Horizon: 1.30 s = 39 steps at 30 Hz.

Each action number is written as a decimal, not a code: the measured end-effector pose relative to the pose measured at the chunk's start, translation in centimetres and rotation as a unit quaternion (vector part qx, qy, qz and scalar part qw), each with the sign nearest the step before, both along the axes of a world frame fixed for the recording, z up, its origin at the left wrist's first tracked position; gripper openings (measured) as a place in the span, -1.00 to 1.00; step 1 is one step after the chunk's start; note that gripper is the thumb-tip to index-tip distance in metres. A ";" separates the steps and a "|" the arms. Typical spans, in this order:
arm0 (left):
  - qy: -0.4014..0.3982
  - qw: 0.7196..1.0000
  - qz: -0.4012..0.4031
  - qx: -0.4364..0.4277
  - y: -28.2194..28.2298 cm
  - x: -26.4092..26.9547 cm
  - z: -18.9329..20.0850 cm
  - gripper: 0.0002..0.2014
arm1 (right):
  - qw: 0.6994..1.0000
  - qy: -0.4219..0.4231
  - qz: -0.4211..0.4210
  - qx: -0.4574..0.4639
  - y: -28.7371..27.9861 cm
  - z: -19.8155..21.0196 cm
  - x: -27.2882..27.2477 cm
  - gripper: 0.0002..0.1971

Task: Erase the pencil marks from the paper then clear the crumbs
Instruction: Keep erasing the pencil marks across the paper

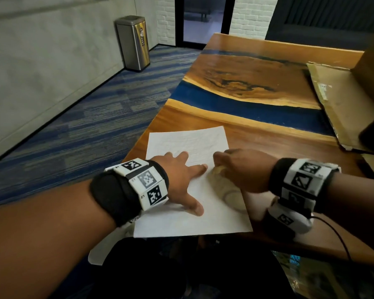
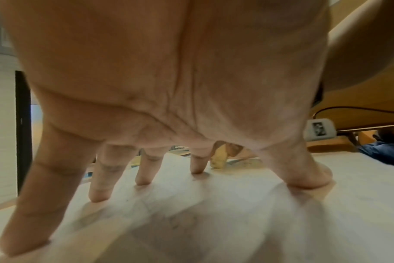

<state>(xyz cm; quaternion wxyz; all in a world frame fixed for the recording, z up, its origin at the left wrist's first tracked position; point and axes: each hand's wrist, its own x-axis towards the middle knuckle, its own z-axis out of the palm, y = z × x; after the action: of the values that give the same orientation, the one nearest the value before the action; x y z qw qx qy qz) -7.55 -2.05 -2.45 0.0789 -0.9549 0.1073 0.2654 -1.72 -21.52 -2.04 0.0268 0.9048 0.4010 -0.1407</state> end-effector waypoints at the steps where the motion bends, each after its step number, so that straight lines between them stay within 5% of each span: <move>1: -0.001 1.000 0.001 -0.006 0.1 0.0 0.0 0.15 | 0.999 0.010 0.030 0.006 0.3 -0.1 -0.8 -0.74; 4: 0.004 1.000 0.000 -0.018 0.3 0.1 0.0 0.17 | 0.992 0.069 0.104 0.006 1.0 -0.3 -2.9 -0.71; 9: 0.006 1.000 -0.005 0.001 0.2 0.2 -0.1 0.17 | 1.000 -0.009 0.004 0.005 0.3 -0.2 -0.1 -0.75; 13: 0.017 1.000 -0.015 -0.001 0.5 0.3 0.1 0.19 | 0.989 0.105 0.109 0.003 0.7 0.3 -2.2 -0.76; 18: 0.028 0.999 -0.016 0.011 0.2 0.6 0.3 0.19 | 1.000 0.003 -0.007 0.002 -0.7 0.3 0.3 -0.74; 23: 0.038 0.999 -0.017 0.008 0.5 0.7 0.3 0.19 | 0.985 0.134 0.112 0.002 -0.4 0.5 -2.4 -0.78; 27: 0.041 0.999 -0.010 0.010 0.3 0.7 0.4 0.19 | 1.000 0.019 -0.020 0.014 -1.1 0.2 0.0 -0.74; 32: 0.047 0.999 -0.004 0.012 0.3 0.8 0.5 0.20 | 0.987 0.125 0.099 0.004 -0.7 0.2 -2.6 -0.77; 36: 0.044 0.999 -0.003 0.012 0.0 1.0 0.4 0.22 | 0.999 0.021 -0.027 0.013 -1.2 0.3 -0.4 -0.74; 39: 0.041 0.999 -0.002 0.005 0.0 1.0 0.4 0.22 | 0.998 0.039 0.035 0.028 -0.1 -0.3 -2.3 -0.71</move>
<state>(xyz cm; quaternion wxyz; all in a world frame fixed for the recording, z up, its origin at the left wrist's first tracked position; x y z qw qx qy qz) -6.51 -2.01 -2.04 0.0799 -0.9425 0.1106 0.3052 -4.01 -21.57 -2.32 -0.0092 0.8846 0.4367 -0.1631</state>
